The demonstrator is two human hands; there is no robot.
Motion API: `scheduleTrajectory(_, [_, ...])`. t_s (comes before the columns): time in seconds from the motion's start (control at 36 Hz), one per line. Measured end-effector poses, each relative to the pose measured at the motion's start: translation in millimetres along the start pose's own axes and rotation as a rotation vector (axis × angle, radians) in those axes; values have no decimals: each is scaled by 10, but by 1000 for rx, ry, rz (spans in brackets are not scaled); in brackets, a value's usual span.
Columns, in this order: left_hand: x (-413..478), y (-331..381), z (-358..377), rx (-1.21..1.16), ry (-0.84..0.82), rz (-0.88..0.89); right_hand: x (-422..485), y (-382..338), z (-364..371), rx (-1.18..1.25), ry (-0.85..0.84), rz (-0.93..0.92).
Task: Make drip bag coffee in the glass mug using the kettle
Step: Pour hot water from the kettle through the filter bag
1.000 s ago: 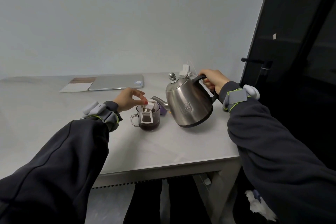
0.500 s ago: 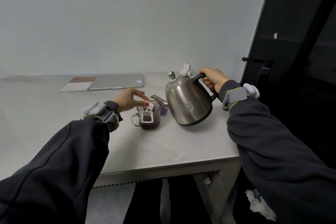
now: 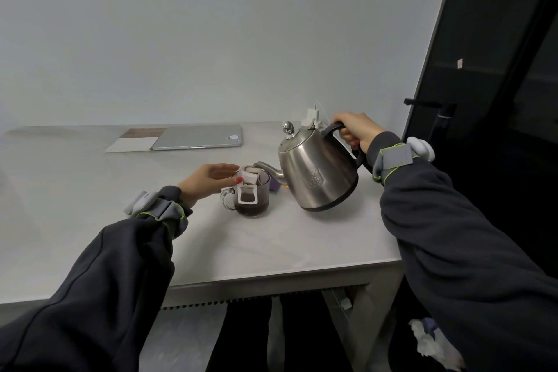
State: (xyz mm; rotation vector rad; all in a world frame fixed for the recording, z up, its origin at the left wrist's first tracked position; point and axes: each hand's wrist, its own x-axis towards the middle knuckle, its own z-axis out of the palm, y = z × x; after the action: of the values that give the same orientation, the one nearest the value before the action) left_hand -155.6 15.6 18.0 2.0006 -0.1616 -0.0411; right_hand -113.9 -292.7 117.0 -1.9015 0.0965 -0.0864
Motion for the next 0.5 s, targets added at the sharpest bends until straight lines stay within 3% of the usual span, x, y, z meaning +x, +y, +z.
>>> scheduleTrajectory(0.5, [-215, -188, 1, -176, -65, -105, 40, -42, -34, -12, 12, -19])
